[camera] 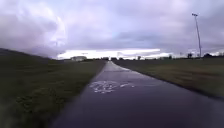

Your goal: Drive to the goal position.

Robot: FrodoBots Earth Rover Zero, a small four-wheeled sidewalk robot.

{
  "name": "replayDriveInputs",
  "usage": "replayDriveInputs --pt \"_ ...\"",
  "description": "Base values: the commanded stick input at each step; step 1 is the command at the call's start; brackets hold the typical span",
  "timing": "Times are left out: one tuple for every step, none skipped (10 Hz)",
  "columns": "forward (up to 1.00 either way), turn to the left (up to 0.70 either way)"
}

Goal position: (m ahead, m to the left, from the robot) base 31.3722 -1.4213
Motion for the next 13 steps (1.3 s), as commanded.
replayDriveInputs --pt "0.7 0.0" --pt "0.7 0.0" --pt "0.7 0.0" --pt "0.7 0.0" --pt "0.7 0.0" --pt "0.7 0.0" --pt "0.7 0.0" --pt "0.7 0.0" --pt "0.7 0.0" --pt "0.51 0.0" --pt "0.05 0.0" --pt "0.0 0.0" --pt "0.0 0.0"
